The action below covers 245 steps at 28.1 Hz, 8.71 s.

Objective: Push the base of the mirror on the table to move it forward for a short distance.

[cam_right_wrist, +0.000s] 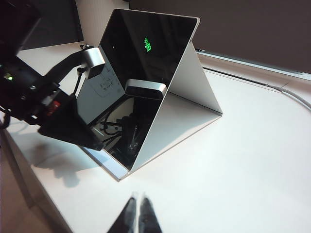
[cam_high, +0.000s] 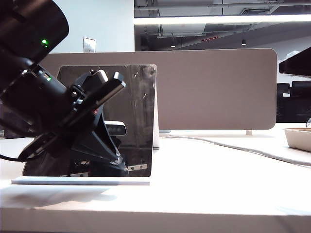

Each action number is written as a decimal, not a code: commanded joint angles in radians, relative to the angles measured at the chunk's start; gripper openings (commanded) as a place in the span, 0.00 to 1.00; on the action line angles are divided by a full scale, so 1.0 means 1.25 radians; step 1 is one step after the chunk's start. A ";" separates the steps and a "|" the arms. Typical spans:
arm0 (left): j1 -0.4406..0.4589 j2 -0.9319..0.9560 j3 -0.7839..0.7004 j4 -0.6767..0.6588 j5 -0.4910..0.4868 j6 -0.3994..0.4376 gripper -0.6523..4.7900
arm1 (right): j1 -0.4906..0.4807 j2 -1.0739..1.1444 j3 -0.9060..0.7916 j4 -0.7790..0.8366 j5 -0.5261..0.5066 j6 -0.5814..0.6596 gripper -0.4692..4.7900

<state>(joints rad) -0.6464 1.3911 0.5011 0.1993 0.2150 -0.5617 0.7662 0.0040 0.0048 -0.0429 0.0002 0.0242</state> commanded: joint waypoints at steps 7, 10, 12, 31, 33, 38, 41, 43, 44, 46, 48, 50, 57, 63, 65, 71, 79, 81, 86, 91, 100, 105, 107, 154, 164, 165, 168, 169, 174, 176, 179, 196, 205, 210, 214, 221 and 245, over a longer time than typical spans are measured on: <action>0.036 -0.154 0.002 -0.143 -0.048 0.068 0.12 | 0.000 0.000 0.001 0.013 0.001 -0.002 0.13; 0.075 -0.189 0.002 -0.208 -0.040 0.089 0.12 | 0.000 0.000 0.001 0.013 0.001 -0.002 0.13; 0.095 -0.213 0.002 -0.244 -0.020 0.102 0.12 | 0.000 0.000 0.001 0.013 0.001 -0.002 0.13; 0.094 -0.091 0.001 -0.238 0.106 0.060 0.12 | 0.000 0.000 0.001 0.013 0.001 -0.002 0.13; 0.094 -0.076 0.001 -0.235 0.112 0.060 0.12 | 0.000 0.000 0.001 0.013 0.001 -0.002 0.13; 0.094 -0.050 0.001 -0.198 0.111 0.068 0.12 | 0.000 0.000 0.001 0.013 0.001 -0.002 0.13; 0.094 -0.040 0.002 -0.177 0.110 0.070 0.12 | 0.000 0.000 0.001 0.013 0.001 -0.002 0.13; 0.094 -0.032 0.002 -0.164 0.110 0.070 0.12 | 0.000 0.000 0.001 0.013 0.001 -0.002 0.13; 0.094 -0.027 0.002 -0.160 0.109 0.069 0.12 | 0.000 0.000 0.001 0.013 0.001 -0.002 0.13; 0.094 -0.017 0.002 -0.153 0.092 0.059 0.12 | 0.000 0.000 0.001 0.013 0.001 -0.002 0.13; 0.094 -0.006 0.002 -0.146 0.092 0.057 0.12 | 0.000 0.000 0.001 0.013 0.001 -0.002 0.13; 0.094 0.002 0.002 -0.141 0.092 0.057 0.12 | 0.000 0.000 0.001 0.013 0.001 -0.002 0.13; 0.094 0.018 0.002 -0.099 0.090 0.053 0.12 | 0.000 0.000 0.001 0.013 0.001 -0.002 0.13; 0.094 0.038 0.002 -0.073 0.081 0.042 0.12 | 0.000 0.000 0.001 0.013 0.001 -0.002 0.13; 0.094 0.047 0.002 -0.068 0.082 0.039 0.12 | 0.000 0.000 0.001 0.013 0.001 -0.002 0.13; 0.094 0.064 0.002 -0.058 0.081 0.025 0.12 | 0.000 0.000 0.001 0.013 0.001 -0.002 0.13; 0.095 0.079 0.008 -0.016 0.080 0.021 0.12 | 0.000 0.000 0.001 0.013 0.001 -0.002 0.13; 0.097 0.081 0.009 -0.012 0.079 0.021 0.12 | 0.000 0.000 0.001 0.013 0.001 -0.002 0.13; 0.101 0.105 0.026 -0.013 0.074 0.018 0.12 | 0.000 0.000 0.001 0.013 0.001 -0.002 0.13; 0.101 0.128 0.056 -0.015 0.074 0.018 0.12 | 0.000 0.000 0.001 0.013 0.001 -0.002 0.13; 0.121 0.146 0.097 -0.015 0.047 0.017 0.12 | 0.000 0.000 0.001 0.013 0.001 -0.002 0.13; 0.156 0.151 0.097 -0.022 0.047 0.015 0.12 | 0.000 0.000 0.001 0.013 0.001 -0.002 0.13; 0.166 0.151 0.097 -0.023 0.047 0.016 0.12 | 0.000 0.000 0.001 0.013 0.001 -0.002 0.13; 0.240 0.358 0.225 0.020 0.021 0.030 0.12 | 0.000 0.000 0.001 0.013 0.001 -0.002 0.13; 0.240 0.421 0.313 0.016 0.026 0.031 0.12 | 0.000 0.000 0.001 0.013 0.001 -0.002 0.13; 0.240 0.427 0.323 0.015 0.026 0.031 0.12 | 0.000 0.000 0.001 0.013 0.001 -0.002 0.13; 0.240 0.437 0.341 0.015 0.026 0.030 0.12 | 0.000 0.000 0.001 0.013 0.001 -0.002 0.13; 0.241 0.439 0.346 0.016 0.026 0.030 0.12 | 0.000 0.000 0.001 0.013 0.001 -0.002 0.13; 0.255 0.440 0.347 0.017 0.011 0.027 0.12 | 0.000 0.000 0.001 0.013 0.001 -0.002 0.13; 0.267 0.439 0.347 0.016 0.010 0.027 0.12 | 0.000 0.000 0.001 0.013 0.001 -0.002 0.13; 0.284 0.439 0.347 0.017 0.011 0.027 0.12 | 0.000 0.000 0.001 0.013 0.001 -0.002 0.13; 0.316 0.484 0.400 0.039 0.038 0.047 0.12 | 0.000 0.000 0.001 0.013 0.001 -0.002 0.13; 0.320 0.524 0.488 0.020 0.051 0.051 0.12 | 0.000 0.000 0.001 0.013 0.001 -0.002 0.13; 0.323 0.529 0.497 0.017 0.046 0.051 0.12 | 0.000 0.000 0.001 0.013 0.001 -0.002 0.13; 0.331 0.545 0.498 0.024 0.046 0.051 0.12 | 0.000 0.000 0.001 0.013 0.001 -0.002 0.13; 0.339 0.556 0.500 0.025 0.047 0.051 0.12 | 0.000 0.000 0.001 0.013 0.001 -0.002 0.13; 0.338 0.555 0.503 0.001 0.098 0.065 0.12 | 0.000 0.000 0.001 0.013 0.001 -0.002 0.13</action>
<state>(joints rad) -0.2245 2.0758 1.1446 0.3332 0.3145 -0.4614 0.7662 0.0036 0.0048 -0.0429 0.0002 0.0242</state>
